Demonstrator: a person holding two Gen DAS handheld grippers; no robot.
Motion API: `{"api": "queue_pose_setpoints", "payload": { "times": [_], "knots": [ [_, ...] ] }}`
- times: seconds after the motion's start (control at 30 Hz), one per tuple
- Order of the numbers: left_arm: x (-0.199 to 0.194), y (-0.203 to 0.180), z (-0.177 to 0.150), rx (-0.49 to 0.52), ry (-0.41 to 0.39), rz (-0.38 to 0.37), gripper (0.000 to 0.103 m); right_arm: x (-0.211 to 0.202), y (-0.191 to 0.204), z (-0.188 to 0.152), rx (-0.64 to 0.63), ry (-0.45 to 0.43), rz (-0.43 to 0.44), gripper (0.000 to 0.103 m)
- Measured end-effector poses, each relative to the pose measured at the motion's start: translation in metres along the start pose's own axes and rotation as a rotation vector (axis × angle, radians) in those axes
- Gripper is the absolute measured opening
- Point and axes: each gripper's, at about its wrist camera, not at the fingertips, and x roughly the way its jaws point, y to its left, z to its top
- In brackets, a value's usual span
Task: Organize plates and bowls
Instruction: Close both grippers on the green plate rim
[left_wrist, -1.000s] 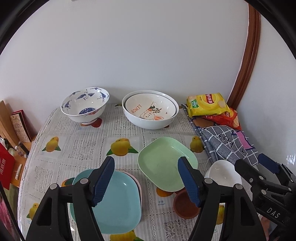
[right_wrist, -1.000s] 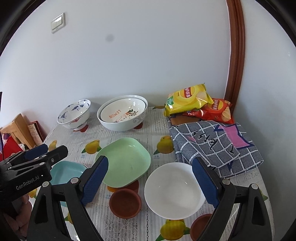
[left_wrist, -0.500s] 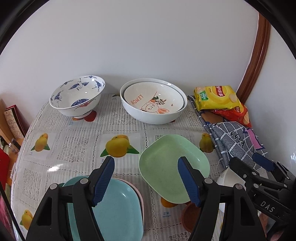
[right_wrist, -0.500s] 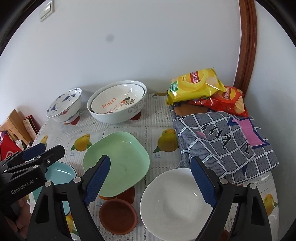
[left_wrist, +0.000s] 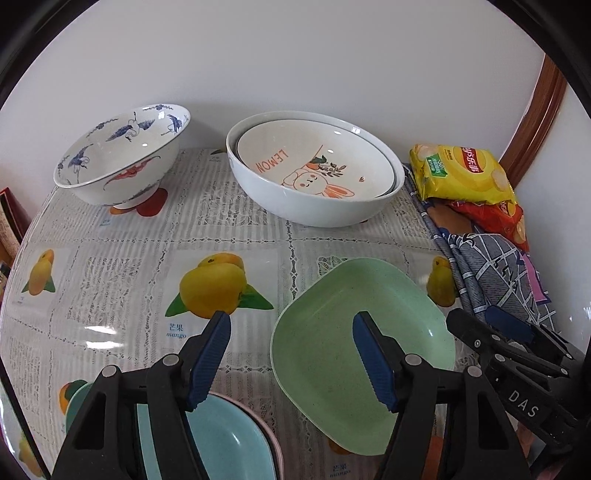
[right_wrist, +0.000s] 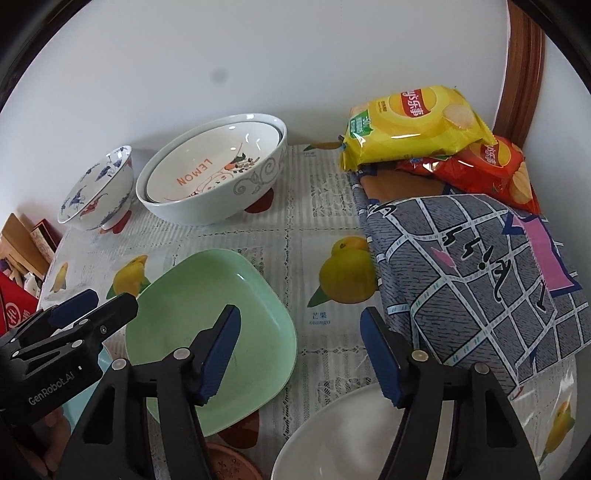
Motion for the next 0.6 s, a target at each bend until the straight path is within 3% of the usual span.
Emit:
{"api": "queue_pose_setpoints", "payload": {
  "times": [0.37, 0.6],
  "knots": [
    [0.034, 0.0, 0.0, -0.025, 0.085, -0.009, 0.046, 0.024, 0.005, 0.001, -0.012, 0.054, -0.035, 0.055],
    [0.048, 0.0, -0.001, -0.031, 0.133, 0.001, 0.032, 0.033, 0.012, 0.001, -0.05, 0.099, -0.09, 0.04]
  ]
}}
